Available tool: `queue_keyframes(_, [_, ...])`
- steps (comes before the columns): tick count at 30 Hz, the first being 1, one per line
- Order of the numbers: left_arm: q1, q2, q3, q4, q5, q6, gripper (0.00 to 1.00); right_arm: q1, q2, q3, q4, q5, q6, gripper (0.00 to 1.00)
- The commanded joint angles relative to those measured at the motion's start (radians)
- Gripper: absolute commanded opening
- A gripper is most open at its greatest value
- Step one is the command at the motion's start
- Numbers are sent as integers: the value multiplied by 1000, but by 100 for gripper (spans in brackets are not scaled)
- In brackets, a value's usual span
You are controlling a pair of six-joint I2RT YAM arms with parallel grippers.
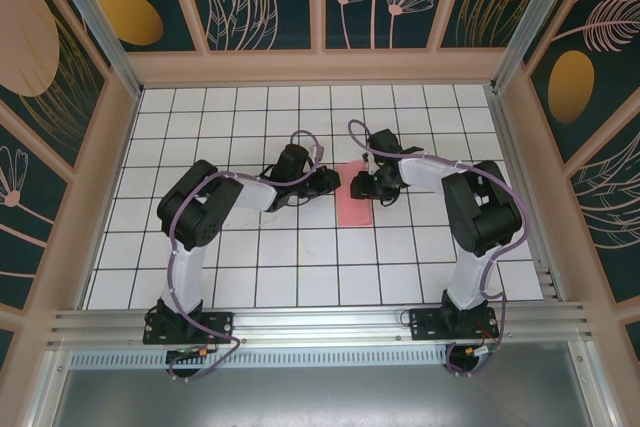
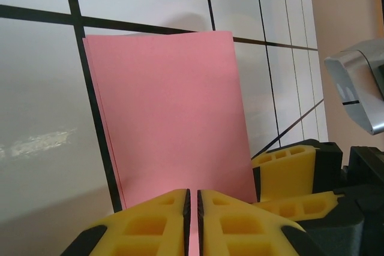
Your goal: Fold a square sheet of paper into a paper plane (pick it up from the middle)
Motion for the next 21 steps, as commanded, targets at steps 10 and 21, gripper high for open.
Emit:
queue_keyframes(10, [-18, 35, 62, -49, 21, 9, 11, 6, 129, -51, 6, 118, 5, 52])
queue_keyframes(21, [-25, 64, 113, -156, -3, 30, 8, 6, 129, -52, 8, 119, 8, 52])
